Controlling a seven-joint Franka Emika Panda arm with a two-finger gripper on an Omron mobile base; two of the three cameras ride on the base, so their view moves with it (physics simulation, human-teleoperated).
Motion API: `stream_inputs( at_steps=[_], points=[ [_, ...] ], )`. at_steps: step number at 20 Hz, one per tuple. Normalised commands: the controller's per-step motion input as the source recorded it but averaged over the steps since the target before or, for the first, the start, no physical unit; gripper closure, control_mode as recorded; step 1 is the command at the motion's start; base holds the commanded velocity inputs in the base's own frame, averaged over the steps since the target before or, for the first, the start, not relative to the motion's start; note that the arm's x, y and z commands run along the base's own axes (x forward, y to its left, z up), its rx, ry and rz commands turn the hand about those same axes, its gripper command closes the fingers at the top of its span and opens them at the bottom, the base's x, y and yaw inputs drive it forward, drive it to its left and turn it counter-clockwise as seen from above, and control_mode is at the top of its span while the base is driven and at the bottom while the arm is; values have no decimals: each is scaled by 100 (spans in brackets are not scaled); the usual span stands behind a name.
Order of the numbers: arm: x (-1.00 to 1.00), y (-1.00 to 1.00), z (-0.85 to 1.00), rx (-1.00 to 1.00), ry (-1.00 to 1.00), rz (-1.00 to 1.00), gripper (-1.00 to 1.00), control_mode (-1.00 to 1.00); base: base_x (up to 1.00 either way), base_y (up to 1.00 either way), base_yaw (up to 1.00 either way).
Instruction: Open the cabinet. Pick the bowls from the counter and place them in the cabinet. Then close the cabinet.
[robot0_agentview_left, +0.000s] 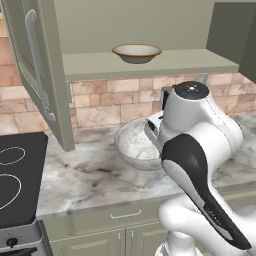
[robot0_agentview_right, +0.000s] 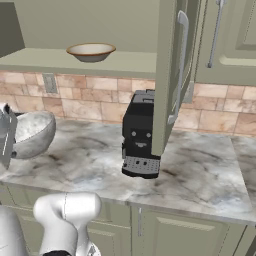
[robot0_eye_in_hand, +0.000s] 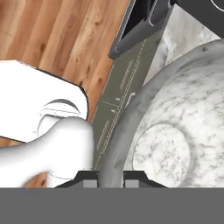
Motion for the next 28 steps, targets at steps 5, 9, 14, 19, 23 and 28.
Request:
stream_inputs(
  at_steps=[5,9,14,19,23,28],
  points=[
    [-5,-51,44,0,0,25,100,-100,0,0,0],
    [0,-7,32,0,-6,26,100,-100,0,0,0],
    [0,3,34,0,-18,20,100,-100,0,0,0],
    [0,14,21,0,-21,3,100,-100,0,0,0],
    [0,9,17,0,-10,-14,100,-100,0,0,0],
    [0,0,21,0,-8,-22,100,-100,0,0,0]
  ],
)
